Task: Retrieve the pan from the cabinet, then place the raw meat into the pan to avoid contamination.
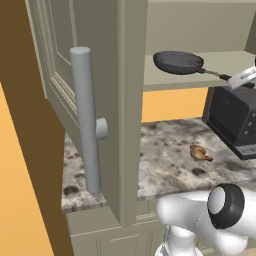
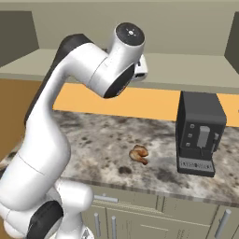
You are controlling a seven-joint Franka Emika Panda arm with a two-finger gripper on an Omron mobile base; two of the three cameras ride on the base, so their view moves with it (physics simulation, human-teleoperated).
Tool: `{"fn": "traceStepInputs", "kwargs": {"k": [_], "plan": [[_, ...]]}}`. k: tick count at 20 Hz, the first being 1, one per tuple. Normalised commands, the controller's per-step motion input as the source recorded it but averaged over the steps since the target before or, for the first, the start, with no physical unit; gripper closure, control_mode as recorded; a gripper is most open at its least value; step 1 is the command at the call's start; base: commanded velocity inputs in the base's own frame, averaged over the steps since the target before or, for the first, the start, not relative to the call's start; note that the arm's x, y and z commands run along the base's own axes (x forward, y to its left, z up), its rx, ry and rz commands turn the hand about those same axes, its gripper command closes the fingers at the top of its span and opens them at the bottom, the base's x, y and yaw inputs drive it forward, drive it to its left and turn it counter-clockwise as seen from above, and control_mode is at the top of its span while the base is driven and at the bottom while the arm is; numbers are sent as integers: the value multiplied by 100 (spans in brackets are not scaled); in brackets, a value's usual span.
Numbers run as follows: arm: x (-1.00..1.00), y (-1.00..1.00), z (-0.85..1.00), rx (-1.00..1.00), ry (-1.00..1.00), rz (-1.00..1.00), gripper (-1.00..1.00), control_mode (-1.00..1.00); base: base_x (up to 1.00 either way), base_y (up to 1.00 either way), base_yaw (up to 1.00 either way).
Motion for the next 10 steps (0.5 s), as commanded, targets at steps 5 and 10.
{"fn": "traceStepInputs", "kwargs": {"k": [5, 10], "plan": [[-100, 5, -4, 0, 3, 3, 100, -100, 0, 0, 0], [-98, 0, -11, 0, 0, 19, 100, -100, 0, 0, 0]]}}
